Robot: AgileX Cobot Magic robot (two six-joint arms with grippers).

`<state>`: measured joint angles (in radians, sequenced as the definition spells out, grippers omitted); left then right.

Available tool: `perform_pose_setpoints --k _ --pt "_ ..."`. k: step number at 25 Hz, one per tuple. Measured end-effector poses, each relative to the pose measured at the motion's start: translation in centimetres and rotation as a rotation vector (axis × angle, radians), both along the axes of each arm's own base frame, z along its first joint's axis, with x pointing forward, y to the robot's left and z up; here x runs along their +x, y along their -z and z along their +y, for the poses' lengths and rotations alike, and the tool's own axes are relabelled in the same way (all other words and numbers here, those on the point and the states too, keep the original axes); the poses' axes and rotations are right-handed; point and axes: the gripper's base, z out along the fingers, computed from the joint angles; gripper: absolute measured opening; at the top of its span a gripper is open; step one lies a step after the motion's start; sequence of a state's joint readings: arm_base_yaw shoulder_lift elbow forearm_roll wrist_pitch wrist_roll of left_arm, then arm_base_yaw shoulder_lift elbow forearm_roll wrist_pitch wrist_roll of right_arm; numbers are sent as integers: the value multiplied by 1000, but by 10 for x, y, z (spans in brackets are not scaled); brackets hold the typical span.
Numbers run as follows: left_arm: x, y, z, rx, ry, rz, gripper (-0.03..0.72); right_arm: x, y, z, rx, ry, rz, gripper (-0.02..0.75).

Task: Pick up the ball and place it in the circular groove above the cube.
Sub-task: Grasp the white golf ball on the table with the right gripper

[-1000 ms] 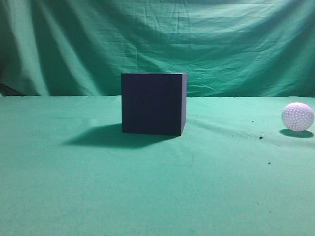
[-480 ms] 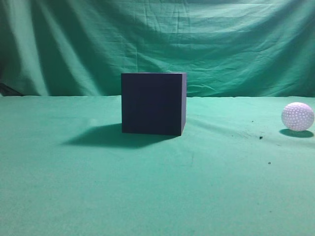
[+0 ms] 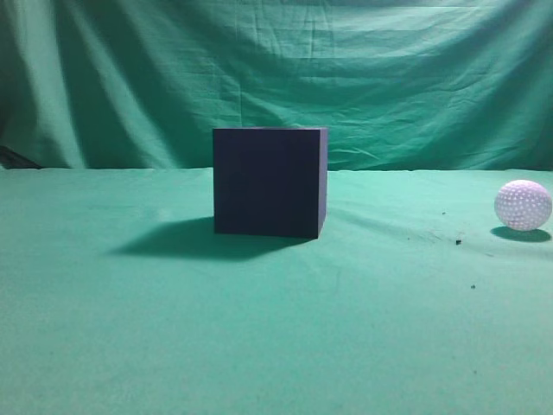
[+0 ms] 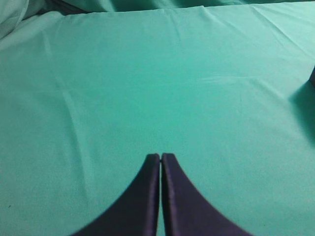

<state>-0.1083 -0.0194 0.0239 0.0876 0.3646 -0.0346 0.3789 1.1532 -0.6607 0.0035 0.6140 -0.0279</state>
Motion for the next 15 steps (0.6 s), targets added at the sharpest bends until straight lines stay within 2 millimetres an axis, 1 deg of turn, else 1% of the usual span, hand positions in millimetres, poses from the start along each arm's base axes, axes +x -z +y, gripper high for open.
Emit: perform_pose_setpoints --k 2,4,6,8,10,12,13,15 --pt "0 0 0 0 0 0 0 14 -2 6 -10 18 52 49" --pt "0 0 0 0 0 0 0 30 1 12 -33 22 109 49" --pt "0 0 0 0 0 0 0 45 4 18 -42 24 134 157" --pt "0 0 0 0 0 0 0 57 13 23 -54 26 165 267" --pt "0 0 0 0 0 0 0 67 22 27 -55 52 200 402" --pt "0 0 0 0 0 0 0 77 31 30 -49 88 228 503" --pt "0 0 0 0 0 0 0 82 36 30 -48 110 243 532" --pt "0 0 0 0 0 0 0 90 45 26 -49 146 267 525"
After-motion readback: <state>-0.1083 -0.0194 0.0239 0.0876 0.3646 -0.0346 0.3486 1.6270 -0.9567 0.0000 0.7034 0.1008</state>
